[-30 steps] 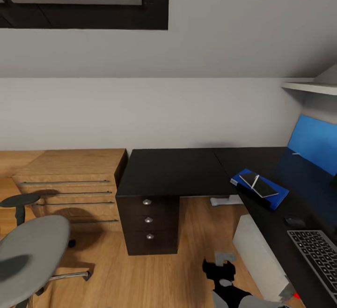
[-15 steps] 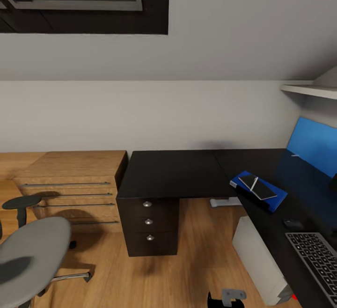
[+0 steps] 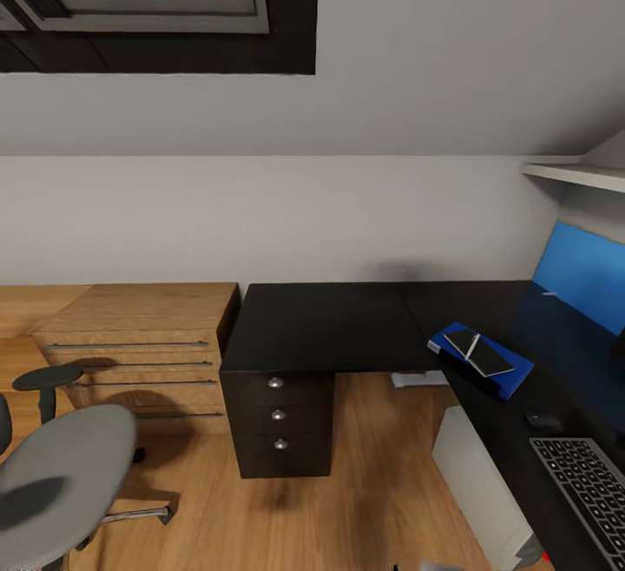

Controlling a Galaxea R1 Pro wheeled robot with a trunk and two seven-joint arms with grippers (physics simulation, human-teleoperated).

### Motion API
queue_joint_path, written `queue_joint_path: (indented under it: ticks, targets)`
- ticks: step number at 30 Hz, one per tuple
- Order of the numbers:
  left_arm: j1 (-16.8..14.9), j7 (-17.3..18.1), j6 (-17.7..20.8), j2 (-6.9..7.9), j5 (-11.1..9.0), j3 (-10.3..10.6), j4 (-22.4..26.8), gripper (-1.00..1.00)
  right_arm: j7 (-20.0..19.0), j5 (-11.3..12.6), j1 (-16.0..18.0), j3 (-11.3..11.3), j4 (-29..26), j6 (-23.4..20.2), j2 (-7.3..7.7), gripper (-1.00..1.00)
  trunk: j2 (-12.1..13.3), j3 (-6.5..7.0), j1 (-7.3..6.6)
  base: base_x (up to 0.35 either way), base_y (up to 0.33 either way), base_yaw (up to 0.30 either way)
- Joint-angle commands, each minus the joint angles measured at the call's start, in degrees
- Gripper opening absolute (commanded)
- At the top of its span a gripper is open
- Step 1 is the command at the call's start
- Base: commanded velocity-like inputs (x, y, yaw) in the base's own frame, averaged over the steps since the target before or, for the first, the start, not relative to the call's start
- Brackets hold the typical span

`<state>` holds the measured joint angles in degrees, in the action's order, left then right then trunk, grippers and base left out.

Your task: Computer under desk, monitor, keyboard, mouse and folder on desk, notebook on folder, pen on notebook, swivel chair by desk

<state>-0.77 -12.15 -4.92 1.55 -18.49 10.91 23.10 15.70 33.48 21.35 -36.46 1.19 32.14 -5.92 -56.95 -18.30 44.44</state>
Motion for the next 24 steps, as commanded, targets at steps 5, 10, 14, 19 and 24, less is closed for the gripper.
queue_joint_path:
  ticks: [5,10,14,19,24]
  targets:
    - [-0.08,-0.34,-5.42,0.01,-0.61,0.32,-3.63,1.0,0.28,0.23,-3.23,-0.58,0.18,4.61,1.02,1.0,1.97,1.2,-1.1,0.0,0.0,0.124]
    - [-0.06,-0.28,-15.22,-0.05,-0.61,0.27,-10.53,1.0,0.29,0.25,-6.3,-0.62,0.2,9.63,1.65,1.0,3.98,2.47,-2.2,0.0,0.0,0.14]
    - [-0.07,-0.2,-23.28,-0.01,-0.59,0.26,-17.02,1.0,0.32,0.35,-9.11,-0.61,0.21,14.42,1.86,1.0,5.58,3.49,-3.08,0.0,0.0,0.165]
    - [-0.04,1.96,-26.57,0.51,-0.6,0.3,-20.1,1.0,0.43,0.51,-11.79,-0.56,0.21,20.79,2.32,1.0,7.59,4.69,-4.17,0.0,0.0,0.212]
    - [-0.03,4.45,-27.79,0.86,-2.59,0.26,-21.01,1.0,0.46,0.6,-13.41,-0.59,0.24,25.86,3.53,1.0,9.59,5.82,-5.27,0.0,0.0,0.241]
